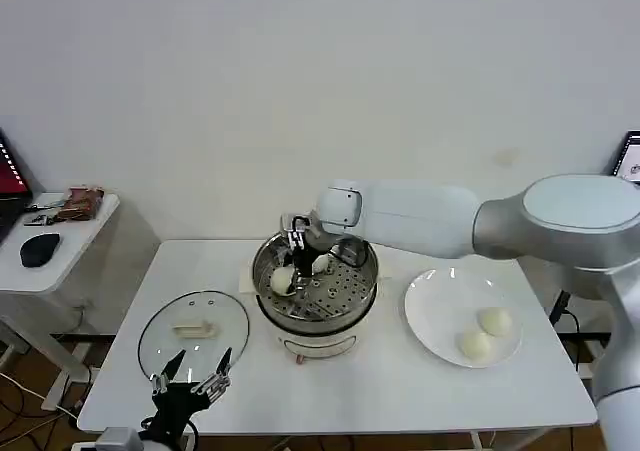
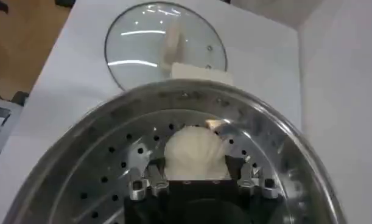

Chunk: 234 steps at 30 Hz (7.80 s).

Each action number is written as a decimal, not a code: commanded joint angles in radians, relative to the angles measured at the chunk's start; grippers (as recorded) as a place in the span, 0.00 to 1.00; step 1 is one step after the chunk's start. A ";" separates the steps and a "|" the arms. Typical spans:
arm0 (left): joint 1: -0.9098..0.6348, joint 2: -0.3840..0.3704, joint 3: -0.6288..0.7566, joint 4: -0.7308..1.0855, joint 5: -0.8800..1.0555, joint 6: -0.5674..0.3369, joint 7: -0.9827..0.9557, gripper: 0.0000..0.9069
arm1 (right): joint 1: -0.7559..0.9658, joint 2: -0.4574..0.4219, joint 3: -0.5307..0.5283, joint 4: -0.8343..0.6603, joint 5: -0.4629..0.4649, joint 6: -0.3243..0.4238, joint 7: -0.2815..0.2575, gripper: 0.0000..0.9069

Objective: Take steamed baozi put them in steamer then cover it.

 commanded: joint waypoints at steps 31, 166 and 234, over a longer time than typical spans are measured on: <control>0.033 -0.014 -0.015 0.002 0.011 -0.005 0.006 1.00 | 0.425 -0.677 -0.229 0.436 -0.242 0.122 -0.251 1.00; 0.023 -0.004 -0.032 -0.016 0.003 0.004 -0.005 1.00 | 0.158 -0.437 0.188 0.063 -0.442 0.532 -0.350 0.76; 0.050 0.000 -0.037 -0.040 0.000 0.004 -0.002 1.00 | 0.030 -0.183 0.143 0.217 -0.988 0.875 -0.266 0.74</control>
